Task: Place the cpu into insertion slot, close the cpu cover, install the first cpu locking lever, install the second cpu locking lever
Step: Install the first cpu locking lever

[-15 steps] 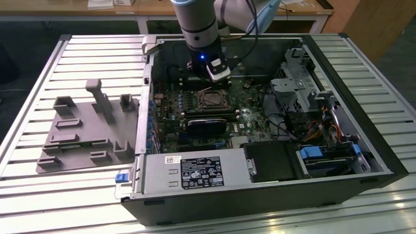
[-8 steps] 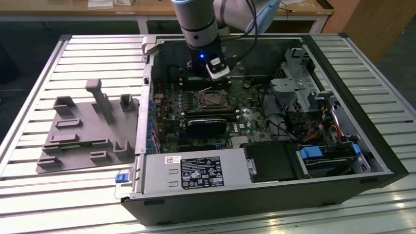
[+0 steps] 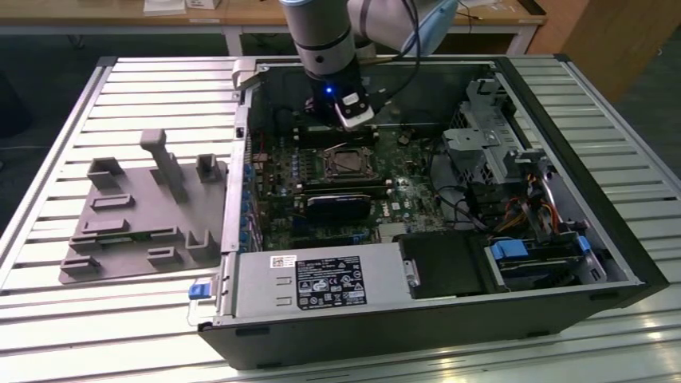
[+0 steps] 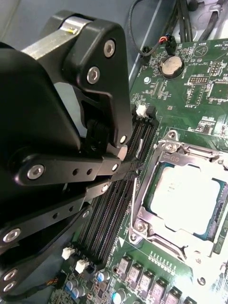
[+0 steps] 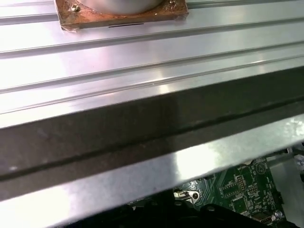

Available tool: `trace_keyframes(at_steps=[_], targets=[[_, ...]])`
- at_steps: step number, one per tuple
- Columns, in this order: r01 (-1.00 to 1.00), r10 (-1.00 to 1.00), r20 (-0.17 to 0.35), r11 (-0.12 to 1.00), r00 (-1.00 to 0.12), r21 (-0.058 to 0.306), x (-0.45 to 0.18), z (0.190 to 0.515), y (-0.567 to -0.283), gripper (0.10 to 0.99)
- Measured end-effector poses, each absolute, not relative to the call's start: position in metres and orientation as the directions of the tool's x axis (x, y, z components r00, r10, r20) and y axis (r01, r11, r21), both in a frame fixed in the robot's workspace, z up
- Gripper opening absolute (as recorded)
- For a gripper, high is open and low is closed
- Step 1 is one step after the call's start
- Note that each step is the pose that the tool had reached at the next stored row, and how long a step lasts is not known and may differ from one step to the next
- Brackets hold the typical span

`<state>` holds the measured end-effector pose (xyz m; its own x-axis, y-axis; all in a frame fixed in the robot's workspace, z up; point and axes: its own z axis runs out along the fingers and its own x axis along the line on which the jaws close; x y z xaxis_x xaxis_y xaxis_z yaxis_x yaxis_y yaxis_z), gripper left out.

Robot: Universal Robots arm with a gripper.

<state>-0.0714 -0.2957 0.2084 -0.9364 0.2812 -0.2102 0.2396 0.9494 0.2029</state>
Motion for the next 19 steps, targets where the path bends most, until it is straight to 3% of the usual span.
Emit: trace_keyframes(at_steps=[19], targets=[[0.301,0.343,-0.218,0.932,-0.914,0.203,-0.0724,0.2033,-0.2941,0.102]])
